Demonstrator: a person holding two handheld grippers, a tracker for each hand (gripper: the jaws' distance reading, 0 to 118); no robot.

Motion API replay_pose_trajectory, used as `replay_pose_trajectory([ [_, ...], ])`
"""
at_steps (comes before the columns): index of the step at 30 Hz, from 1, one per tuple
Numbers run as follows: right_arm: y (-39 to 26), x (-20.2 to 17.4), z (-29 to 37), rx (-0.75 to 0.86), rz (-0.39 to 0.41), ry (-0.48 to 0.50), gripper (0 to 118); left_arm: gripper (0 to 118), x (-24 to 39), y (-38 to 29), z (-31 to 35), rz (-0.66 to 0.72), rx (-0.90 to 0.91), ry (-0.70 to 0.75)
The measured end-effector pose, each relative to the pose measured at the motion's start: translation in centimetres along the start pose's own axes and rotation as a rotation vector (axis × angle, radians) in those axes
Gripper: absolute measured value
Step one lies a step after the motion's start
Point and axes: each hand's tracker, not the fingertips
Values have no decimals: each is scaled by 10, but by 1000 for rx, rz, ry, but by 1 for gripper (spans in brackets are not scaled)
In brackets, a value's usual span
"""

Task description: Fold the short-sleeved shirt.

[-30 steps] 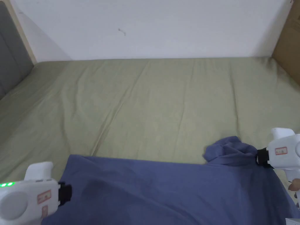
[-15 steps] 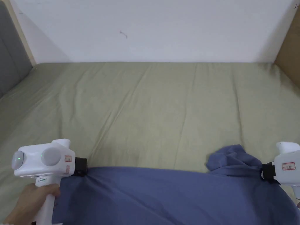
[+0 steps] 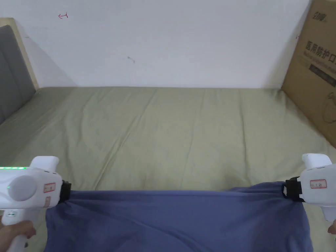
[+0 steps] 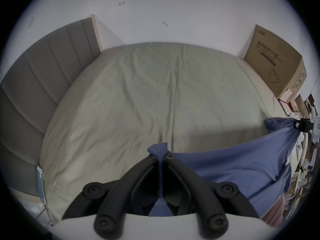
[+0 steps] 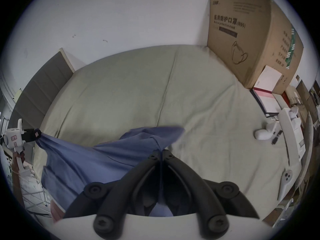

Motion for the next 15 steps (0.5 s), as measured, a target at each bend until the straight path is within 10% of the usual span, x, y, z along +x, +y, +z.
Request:
replay_pose_trajectory([
  [13,-197,13,57,-188,-39,-15,0,3,-26,-168,59,77,-152,-56],
  [15,-211,10,50,-184,-37,-34,4,34,-23,-181,56,90,-170,-33],
])
